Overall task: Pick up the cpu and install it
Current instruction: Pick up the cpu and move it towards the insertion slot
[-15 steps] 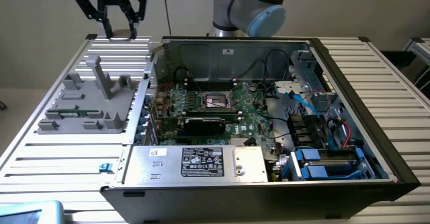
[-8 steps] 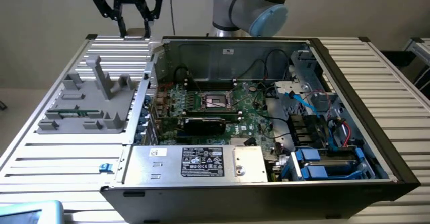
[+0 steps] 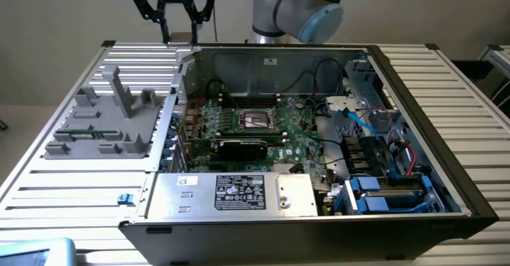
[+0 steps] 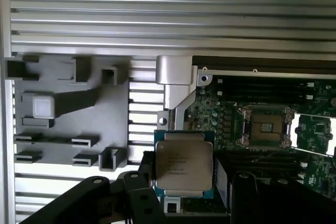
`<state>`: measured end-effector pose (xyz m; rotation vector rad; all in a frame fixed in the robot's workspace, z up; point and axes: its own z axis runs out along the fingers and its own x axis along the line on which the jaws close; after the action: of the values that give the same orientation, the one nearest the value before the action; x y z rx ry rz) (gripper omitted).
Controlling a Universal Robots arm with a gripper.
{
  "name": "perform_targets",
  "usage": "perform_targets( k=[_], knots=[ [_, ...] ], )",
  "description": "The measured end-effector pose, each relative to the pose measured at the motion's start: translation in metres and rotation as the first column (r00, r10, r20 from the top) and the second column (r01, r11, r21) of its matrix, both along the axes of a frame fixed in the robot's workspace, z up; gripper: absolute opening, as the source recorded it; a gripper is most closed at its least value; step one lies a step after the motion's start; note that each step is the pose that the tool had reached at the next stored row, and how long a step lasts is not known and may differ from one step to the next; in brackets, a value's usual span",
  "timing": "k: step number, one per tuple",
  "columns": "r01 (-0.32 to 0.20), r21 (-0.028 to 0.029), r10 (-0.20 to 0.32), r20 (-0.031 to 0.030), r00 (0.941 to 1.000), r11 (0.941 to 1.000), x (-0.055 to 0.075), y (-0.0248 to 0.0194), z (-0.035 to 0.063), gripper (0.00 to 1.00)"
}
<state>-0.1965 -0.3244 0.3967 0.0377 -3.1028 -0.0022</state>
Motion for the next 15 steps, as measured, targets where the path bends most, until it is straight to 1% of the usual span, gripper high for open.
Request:
perform_targets(
  k=[8, 15],
  knots=[
    [0.0, 0.0001, 0.0, 0.0, 1.0, 1.0, 0.031, -0.0006, 0.0, 0.56],
    [0.0, 0.0004, 0.0, 0.0001, 1.0, 1.0, 0.054, -0.001, 0.0, 0.56]
  ],
)
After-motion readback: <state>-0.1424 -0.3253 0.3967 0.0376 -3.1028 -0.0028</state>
